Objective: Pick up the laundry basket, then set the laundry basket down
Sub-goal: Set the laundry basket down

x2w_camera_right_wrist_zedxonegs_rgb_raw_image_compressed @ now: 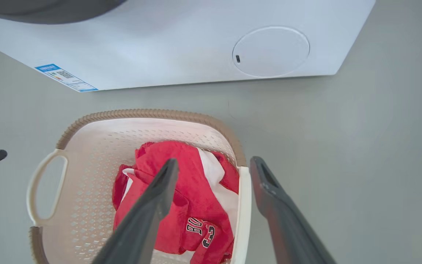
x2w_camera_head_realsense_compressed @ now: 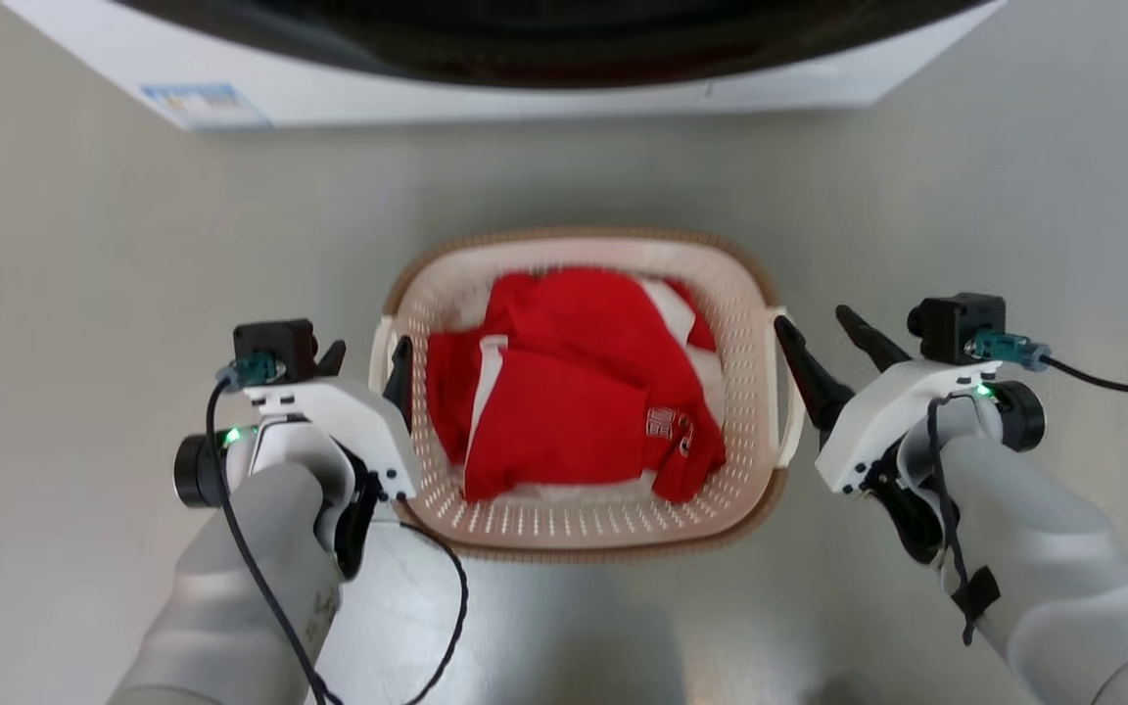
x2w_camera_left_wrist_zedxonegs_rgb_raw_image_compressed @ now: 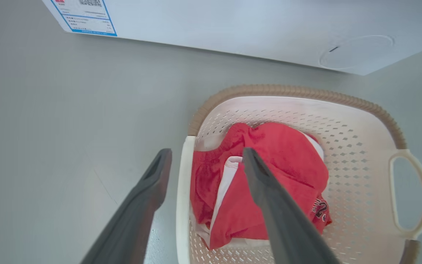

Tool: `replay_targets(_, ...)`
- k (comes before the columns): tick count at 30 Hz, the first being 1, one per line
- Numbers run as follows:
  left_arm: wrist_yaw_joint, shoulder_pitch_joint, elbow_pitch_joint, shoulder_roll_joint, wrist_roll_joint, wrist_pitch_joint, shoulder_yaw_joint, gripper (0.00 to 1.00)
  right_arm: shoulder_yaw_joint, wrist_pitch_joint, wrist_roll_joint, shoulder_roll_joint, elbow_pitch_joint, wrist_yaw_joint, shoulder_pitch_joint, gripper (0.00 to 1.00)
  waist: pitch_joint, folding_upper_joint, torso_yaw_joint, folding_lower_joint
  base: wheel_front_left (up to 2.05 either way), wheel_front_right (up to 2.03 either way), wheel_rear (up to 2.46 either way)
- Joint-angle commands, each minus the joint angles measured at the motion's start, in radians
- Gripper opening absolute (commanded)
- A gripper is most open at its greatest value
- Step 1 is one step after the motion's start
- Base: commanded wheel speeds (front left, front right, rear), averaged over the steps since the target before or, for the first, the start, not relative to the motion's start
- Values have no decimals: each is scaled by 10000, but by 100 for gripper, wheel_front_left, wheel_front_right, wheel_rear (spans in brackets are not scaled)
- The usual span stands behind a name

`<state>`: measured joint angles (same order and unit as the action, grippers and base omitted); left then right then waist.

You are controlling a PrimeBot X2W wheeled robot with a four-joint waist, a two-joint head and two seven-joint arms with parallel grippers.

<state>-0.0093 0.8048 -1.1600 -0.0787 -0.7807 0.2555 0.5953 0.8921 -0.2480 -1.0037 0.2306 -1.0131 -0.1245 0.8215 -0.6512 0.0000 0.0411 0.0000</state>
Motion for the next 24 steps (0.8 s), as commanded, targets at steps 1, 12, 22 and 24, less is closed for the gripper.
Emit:
replay_targets(1, -39, -356, 242, -294, 187, 62, -333, 100, -37, -137, 243, 0, 191, -62, -574, 100, 766, 0, 97, 0, 0, 0, 0)
replay_targets(12, -253, -2341, 2246, -738, 1769, 62, -2124, 100, -2170, -137, 2189, -130, 1721, -62, -2198, 100, 3408, 0, 296, 0, 0, 0, 0)
replay_targets(22, -451, -3610, 4172, -522, 2930, 62, -3486, 100, -4394, -137, 4195, -118, 3534, -62, -3672, 100, 4866, 0, 125, 0, 0, 0, 0)
replay_targets(24, -504, -3886, 4552, -475, 3139, 62, -3723, 100, -4780, -137, 4532, -145, 3927, -62, -3947, 100, 5135, 0, 115, 0, 0, 0, 0)
